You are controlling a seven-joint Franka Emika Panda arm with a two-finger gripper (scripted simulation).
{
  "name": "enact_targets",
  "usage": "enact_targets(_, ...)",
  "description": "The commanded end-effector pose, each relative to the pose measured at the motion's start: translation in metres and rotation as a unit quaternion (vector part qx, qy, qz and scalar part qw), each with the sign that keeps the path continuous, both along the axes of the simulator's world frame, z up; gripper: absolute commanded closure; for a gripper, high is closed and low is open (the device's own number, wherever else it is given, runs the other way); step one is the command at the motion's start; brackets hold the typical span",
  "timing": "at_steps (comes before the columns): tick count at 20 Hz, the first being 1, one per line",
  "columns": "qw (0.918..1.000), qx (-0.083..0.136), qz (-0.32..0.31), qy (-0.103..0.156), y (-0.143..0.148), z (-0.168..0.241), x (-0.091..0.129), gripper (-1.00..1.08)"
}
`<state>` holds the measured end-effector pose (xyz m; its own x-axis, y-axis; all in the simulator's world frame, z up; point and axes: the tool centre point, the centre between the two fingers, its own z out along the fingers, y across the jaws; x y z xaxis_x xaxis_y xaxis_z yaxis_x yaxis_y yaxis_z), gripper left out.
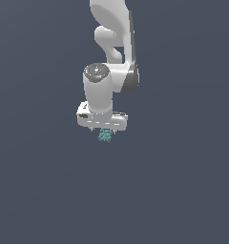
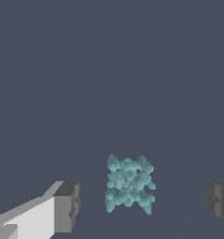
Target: Pick up the object and move it to a goal position.
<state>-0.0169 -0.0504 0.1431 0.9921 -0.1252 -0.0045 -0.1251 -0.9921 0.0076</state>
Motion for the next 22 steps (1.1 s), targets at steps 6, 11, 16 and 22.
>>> enact_targets(6, 0.9999, 0.003, -0.017, -0.002, 0.001, -0.035, -0.027, -0.92)
enact_targets(11, 0.9997, 0.003, -0.024, -0.003, 0.001, -0.049, -0.04, -0.92)
enact_targets(16, 0.9996, 0.003, -0.027, -0.003, 0.001, -0.053, -0.045, -0.92)
enact_targets(22, 0.9996, 0.003, -0.026, -0.002, 0.001, -0.061, -0.044, -0.92)
